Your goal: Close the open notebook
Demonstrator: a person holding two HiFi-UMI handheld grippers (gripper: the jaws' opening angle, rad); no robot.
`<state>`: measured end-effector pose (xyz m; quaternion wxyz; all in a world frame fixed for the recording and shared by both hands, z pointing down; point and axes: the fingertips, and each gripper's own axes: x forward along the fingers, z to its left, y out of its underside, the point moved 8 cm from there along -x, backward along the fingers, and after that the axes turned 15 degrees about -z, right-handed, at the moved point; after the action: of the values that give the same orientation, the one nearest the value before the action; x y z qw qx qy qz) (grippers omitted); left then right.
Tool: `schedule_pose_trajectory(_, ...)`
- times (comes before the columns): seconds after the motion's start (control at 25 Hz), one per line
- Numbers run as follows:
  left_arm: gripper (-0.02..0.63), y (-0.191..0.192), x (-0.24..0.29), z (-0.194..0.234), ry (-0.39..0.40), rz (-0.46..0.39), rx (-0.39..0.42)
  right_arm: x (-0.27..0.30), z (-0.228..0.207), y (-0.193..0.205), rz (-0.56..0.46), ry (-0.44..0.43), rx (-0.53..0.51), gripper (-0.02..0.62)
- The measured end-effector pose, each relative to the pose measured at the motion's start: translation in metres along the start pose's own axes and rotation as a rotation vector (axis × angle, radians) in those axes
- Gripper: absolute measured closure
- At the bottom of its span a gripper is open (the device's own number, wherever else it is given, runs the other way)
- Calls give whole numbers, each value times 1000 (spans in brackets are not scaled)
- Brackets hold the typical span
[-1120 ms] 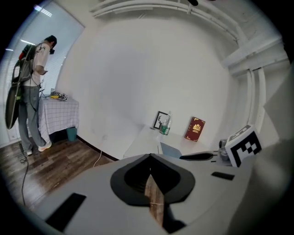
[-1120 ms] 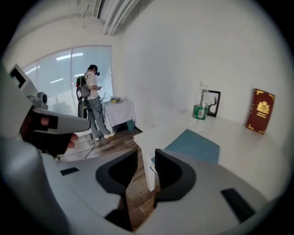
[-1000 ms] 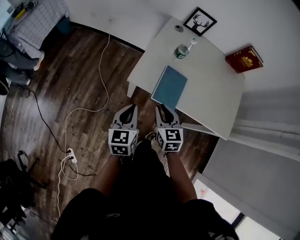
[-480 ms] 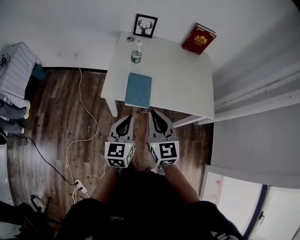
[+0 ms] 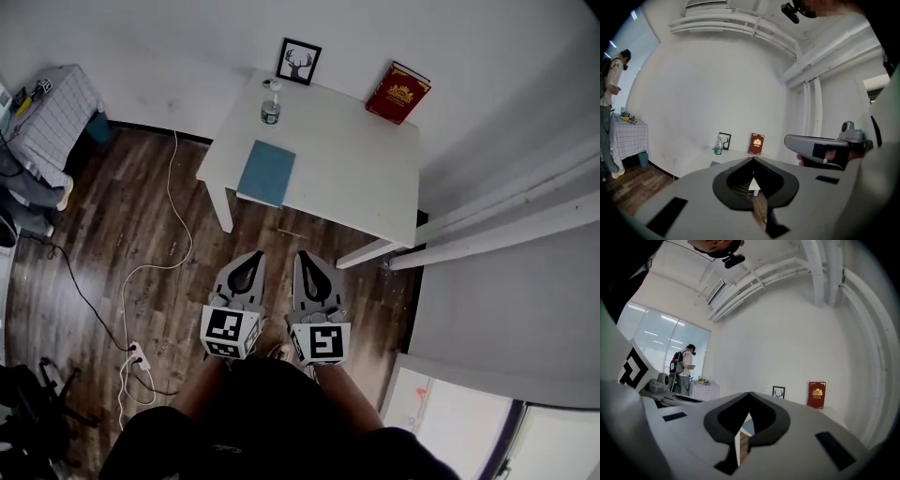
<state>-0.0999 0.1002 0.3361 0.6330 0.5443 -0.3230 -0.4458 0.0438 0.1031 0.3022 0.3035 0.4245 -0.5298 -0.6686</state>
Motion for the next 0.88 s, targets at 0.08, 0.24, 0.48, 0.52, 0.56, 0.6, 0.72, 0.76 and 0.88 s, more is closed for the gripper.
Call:
schedule_pose_trajectory(0.08,603,1,-12,-20,-4,1,15,-20,-4,-4,-4,-6,15,572)
schedule_pose_trajectory(0.24,603,11,-21,-60,13,12,46,-52,-16,-14,8,-32,52,572)
schedule_pose_trajectory(0.48,603,4,-26,-96,62,25,103,-86,-27,-25,-36,-51,45,572)
schedule_pose_trajectory(0.52,603,2,-25,-100,70,17,110,-89,-29,-26,-46,-51,38,572)
schedule_pose_trajectory(0.56,603,0,-25,-103,77,11,116,-91,-30,-28,-52,-50,34,573)
schedule_pose_trajectory(0.6,603,-1,-25,-106,82,6,122,-94,-30,-30,-54,-49,32,572)
schedule_pose_trajectory(0.72,603,-2,-26,-114,94,1,132,-102,-32,-32,-53,-47,27,572)
schedule_pose_trajectory(0.76,603,-3,-26,-116,97,1,132,-104,-32,-32,-51,-46,26,572)
schedule_pose_trajectory(0.88,603,-3,-27,-117,104,0,131,-105,-32,-33,-50,-44,23,572)
